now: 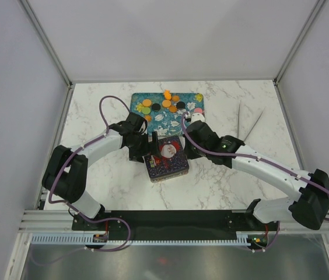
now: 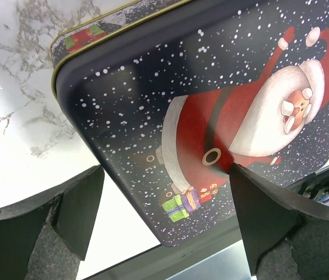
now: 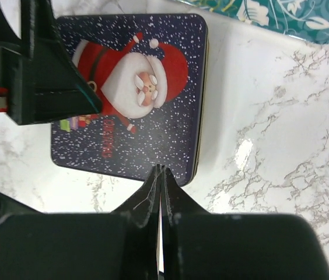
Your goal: Pack the cookies
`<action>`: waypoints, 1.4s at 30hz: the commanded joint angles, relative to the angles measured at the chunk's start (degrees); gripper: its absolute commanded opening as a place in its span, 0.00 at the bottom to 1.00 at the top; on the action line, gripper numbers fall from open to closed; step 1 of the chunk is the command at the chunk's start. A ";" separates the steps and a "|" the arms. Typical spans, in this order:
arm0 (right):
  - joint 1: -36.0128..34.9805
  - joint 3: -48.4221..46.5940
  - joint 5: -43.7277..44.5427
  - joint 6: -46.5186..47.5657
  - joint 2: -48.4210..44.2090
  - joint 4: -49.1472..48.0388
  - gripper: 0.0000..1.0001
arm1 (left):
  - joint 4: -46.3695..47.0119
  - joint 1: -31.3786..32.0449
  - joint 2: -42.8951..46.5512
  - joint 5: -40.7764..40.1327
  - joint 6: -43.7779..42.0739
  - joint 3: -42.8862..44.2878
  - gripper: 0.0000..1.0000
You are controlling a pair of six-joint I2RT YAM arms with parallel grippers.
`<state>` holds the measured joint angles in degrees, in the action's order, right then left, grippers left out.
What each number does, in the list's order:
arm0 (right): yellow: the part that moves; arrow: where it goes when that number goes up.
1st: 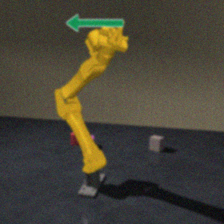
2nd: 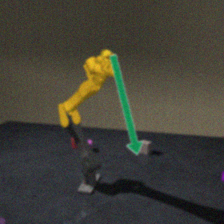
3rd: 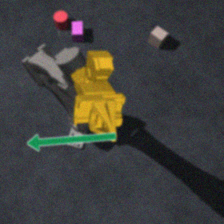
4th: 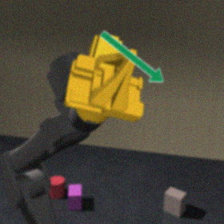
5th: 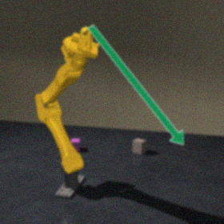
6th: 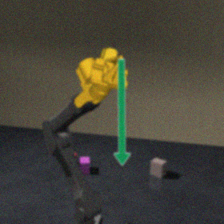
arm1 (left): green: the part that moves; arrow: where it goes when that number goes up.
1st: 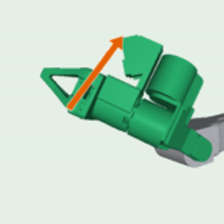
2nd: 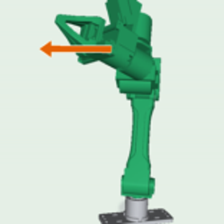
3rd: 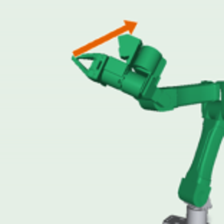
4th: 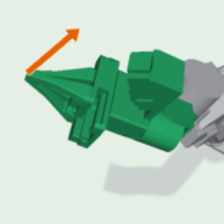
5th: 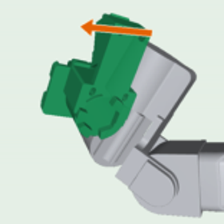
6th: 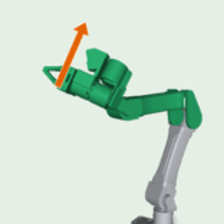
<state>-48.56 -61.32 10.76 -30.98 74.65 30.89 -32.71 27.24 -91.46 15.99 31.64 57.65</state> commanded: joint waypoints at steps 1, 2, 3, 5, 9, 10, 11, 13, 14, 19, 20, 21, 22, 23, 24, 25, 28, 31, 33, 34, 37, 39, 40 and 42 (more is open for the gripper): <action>-1.72 -0.29 4.61 1.10 2.07 1.98 0.00 | -0.60 -0.17 0.58 -3.07 -2.72 1.85 0.95; -1.98 -0.55 4.88 1.19 2.42 1.98 0.00 | -0.60 -0.17 0.58 -2.98 -2.63 1.94 0.95; -2.16 -0.90 5.05 1.27 2.95 2.15 0.00 | -0.69 -0.17 0.58 -2.98 -2.63 2.03 0.95; -2.42 -1.52 5.23 1.71 3.57 2.41 0.00 | -0.69 -0.17 0.49 -3.16 -2.72 2.20 0.95; -3.12 -1.26 5.84 1.80 5.32 2.68 0.00 | -0.78 -0.17 0.49 -3.07 -2.72 2.47 0.95; -3.21 -0.56 5.76 1.80 5.50 2.33 0.00 | -0.78 -0.17 0.32 -3.16 -2.72 2.47 0.95; -3.21 -0.29 5.85 1.63 5.68 2.24 0.00 | -0.95 -0.17 0.32 -3.16 -2.72 2.56 0.95; -3.56 0.32 5.76 1.54 6.21 1.80 0.00 | -0.95 -0.17 0.32 -3.24 -2.81 2.65 0.95; -3.65 0.32 5.76 1.54 6.47 1.80 0.00 | -1.04 -0.17 0.32 -3.33 -2.81 2.65 0.95; -4.44 -1.52 6.37 2.07 7.08 2.50 0.00 | -1.30 -0.17 0.41 -3.42 -2.90 2.65 0.95; -4.53 -1.61 6.29 2.24 7.78 2.42 0.00 | -1.22 -0.17 0.41 -3.51 -2.90 2.65 0.95; -4.62 -0.91 6.29 2.33 8.31 2.15 0.00 | -1.30 -0.17 0.41 -3.51 -2.90 2.65 0.95; -4.62 -0.30 6.29 2.16 8.75 2.07 0.00 | -1.30 -0.17 0.49 -3.59 -2.90 2.65 0.95; -4.71 0.58 6.63 1.89 9.19 1.89 0.00 | -1.30 -0.17 0.41 -3.60 -2.98 2.65 0.95; -4.62 3.02 6.90 1.63 9.46 0.93 0.00 | -1.30 -0.17 0.32 -3.60 -2.90 2.65 0.95; -4.79 4.27 7.08 0.84 9.46 0.40 0.00 | -1.30 -0.17 0.32 -3.68 -2.98 2.65 0.95; -4.71 8.49 7.78 0.05 9.11 -1.27 0.00 | -1.39 -0.17 0.23 -3.68 -2.99 2.73 0.95; -4.71 9.81 7.61 -0.31 9.20 -1.54 0.00 | -1.39 -0.17 0.05 -3.68 -2.99 2.91 0.95; -4.71 9.56 7.78 -0.48 8.23 -1.63 0.00 | -1.57 -0.17 0.14 -3.68 -2.99 3.00 0.95; -4.79 9.12 8.04 -0.48 7.88 -1.37 0.00 | -1.48 -0.17 0.23 -3.77 -3.07 3.00 0.95; -4.71 6.05 9.18 0.22 7.09 0.30 0.00 | -1.48 -0.17 0.32 -3.95 -3.16 3.00 0.95; -4.71 1.93 9.80 1.10 7.26 2.14 0.00 | -1.57 -0.17 0.23 -4.03 -3.16 3.17 0.95; -4.71 0.51 9.80 1.27 7.35 2.67 0.00 | -1.57 -0.17 0.23 -3.95 -3.16 3.26 0.95; -4.79 -3.34 9.45 2.06 7.35 3.73 0.00 | -1.66 -0.17 0.32 -3.95 -3.16 3.26 0.95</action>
<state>-53.12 -57.80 18.44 -30.26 82.37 32.14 -34.17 27.24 -91.46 13.72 30.96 58.94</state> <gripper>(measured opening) 0.006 0.953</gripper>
